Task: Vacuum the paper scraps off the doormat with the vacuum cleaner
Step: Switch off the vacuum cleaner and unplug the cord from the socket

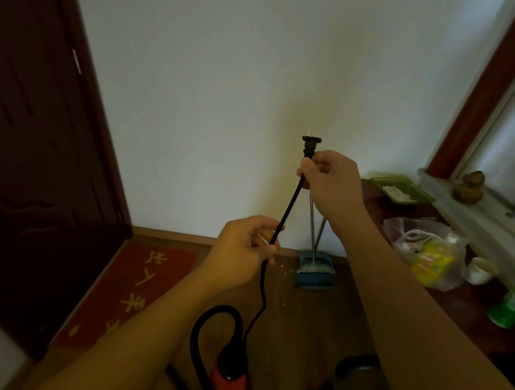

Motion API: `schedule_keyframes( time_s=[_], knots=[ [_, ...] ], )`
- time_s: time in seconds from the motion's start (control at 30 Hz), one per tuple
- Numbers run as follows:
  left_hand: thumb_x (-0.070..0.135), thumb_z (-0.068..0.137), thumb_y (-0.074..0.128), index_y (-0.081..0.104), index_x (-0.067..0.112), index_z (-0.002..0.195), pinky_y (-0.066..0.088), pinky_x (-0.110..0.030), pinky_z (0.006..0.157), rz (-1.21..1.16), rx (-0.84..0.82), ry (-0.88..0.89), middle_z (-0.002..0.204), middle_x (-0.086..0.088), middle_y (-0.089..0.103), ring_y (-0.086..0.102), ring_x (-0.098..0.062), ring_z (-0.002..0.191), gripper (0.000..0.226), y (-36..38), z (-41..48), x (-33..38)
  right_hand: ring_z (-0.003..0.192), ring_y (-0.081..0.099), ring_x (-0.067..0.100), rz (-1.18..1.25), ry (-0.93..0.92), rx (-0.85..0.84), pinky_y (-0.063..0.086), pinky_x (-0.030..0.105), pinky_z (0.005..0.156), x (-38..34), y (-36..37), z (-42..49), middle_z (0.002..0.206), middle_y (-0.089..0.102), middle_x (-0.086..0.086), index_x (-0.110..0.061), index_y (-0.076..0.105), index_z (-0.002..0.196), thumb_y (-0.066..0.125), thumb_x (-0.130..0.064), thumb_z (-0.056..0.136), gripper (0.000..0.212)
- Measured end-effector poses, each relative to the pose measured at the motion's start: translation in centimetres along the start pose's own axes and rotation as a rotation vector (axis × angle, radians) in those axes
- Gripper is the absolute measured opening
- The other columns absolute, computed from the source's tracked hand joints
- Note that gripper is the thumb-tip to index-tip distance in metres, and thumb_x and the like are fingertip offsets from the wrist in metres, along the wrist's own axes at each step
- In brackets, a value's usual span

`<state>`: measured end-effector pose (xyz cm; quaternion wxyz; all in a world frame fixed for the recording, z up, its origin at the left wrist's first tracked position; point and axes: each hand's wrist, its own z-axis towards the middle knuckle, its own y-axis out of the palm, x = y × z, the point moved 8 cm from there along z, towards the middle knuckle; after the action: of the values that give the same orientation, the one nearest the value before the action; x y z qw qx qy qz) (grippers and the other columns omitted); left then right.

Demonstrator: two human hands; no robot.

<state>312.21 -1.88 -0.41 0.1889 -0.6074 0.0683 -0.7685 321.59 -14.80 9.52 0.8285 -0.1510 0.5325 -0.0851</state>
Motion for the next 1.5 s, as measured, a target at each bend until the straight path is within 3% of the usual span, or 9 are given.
schedule_keyframes(
  time_s=[0.23,0.43,0.63,0.77,0.83,1.1,1.23,1.4,1.5],
  knots=[
    [-0.009,0.091,0.066,0.066,0.034,0.106,0.06,-0.025,0.078,-0.105,0.008,-0.035,0.089,0.005,0.071,0.071,-0.007,0.069,0.045,-2.3,3.3,-6.1,0.09,0.07,0.024,-0.023,0.037,-0.023,0.056,0.048,0.092,2.4,5.9,3.1,0.079,0.07,-0.004,-0.015,0.065,0.093,0.06,-0.016,0.098,0.007],
    [-0.006,0.092,0.066,0.064,0.034,0.102,0.06,-0.027,0.076,-0.214,-0.074,-0.092,0.087,0.003,0.071,0.071,-0.01,0.071,0.042,-4.5,6.7,-11.5,0.082,0.068,0.013,-0.057,0.096,0.003,0.058,0.042,0.09,5.1,11.9,6.1,0.079,0.068,-0.006,-0.012,0.064,0.096,0.059,-0.016,0.098,0.007],
    [-0.005,0.092,0.067,0.066,0.027,0.105,0.061,-0.027,0.071,-0.307,-0.214,-0.189,0.091,-0.001,0.071,0.073,-0.013,0.071,0.035,-4.2,8.5,-16.5,0.087,0.07,0.018,-0.126,0.202,0.004,0.058,0.044,0.09,9.9,16.5,7.8,0.082,0.071,-0.005,-0.02,0.065,0.09,0.061,-0.019,0.098,0.009],
    [-0.01,0.089,0.067,0.069,0.009,0.116,0.063,-0.044,0.071,-0.418,-0.242,-0.255,0.094,-0.016,0.074,0.073,-0.024,0.072,0.033,-2.8,8.7,-19.5,0.082,0.066,0.009,-0.183,0.27,-0.021,0.055,0.027,0.081,13.5,17.6,8.2,0.085,0.07,-0.005,-0.02,0.063,0.092,0.06,-0.021,0.099,0.008],
    [-0.01,0.089,0.067,0.07,0.008,0.116,0.062,-0.042,0.07,-0.454,-0.233,-0.302,0.095,-0.016,0.075,0.074,-0.026,0.073,0.033,-2.2,9.1,-21.0,0.077,0.064,0.004,-0.187,0.304,-0.044,0.052,0.021,0.074,15.6,18.2,8.6,0.083,0.069,-0.007,-0.016,0.065,0.097,0.06,-0.021,0.099,0.007],
    [-0.013,0.09,0.064,0.068,0.023,0.101,0.056,-0.024,0.059,-0.406,-0.151,-0.527,0.079,0.006,0.075,0.071,-0.014,0.064,0.038,0.6,10.2,-28.6,0.073,0.063,0.009,-0.183,0.35,-0.261,0.05,0.018,0.065,25.6,23.2,10.2,0.081,0.067,-0.006,-0.026,0.061,0.081,0.059,-0.022,0.099,0.019],
    [-0.011,0.091,0.064,0.067,0.024,0.1,0.057,-0.027,0.061,-0.366,-0.113,-0.632,0.077,0.01,0.074,0.071,-0.014,0.064,0.036,3.3,9.5,-34.3,0.08,0.064,0.011,-0.222,0.396,-0.361,0.053,0.025,0.071,33.3,26.1,9.4,0.086,0.068,-0.003,-0.015,0.069,0.092,0.058,-0.026,0.099,0.016],
    [-0.008,0.093,0.064,0.066,0.023,0.104,0.062,-0.041,0.065,-0.372,-0.125,-0.765,0.077,0.006,0.075,0.073,-0.019,0.07,0.033,7.3,6.9,-43.2,0.085,0.066,0.008,-0.286,0.526,-0.457,0.057,0.031,0.078,44.5,29.4,5.5,0.089,0.067,-0.008,-0.022,0.066,0.098,0.059,-0.029,0.099,0.009],
    [-0.009,0.094,0.062,0.067,0.024,0.104,0.061,-0.03,0.063,-0.408,-0.125,-0.856,0.078,0.008,0.073,0.072,-0.013,0.07,0.035,9.5,4.4,-49.2,0.085,0.067,0.013,-0.286,0.618,-0.506,0.057,0.033,0.077,50.6,31.5,2.1,0.088,0.068,-0.005,-0.022,0.066,0.096,0.058,-0.028,0.099,0.011]
  ],
)
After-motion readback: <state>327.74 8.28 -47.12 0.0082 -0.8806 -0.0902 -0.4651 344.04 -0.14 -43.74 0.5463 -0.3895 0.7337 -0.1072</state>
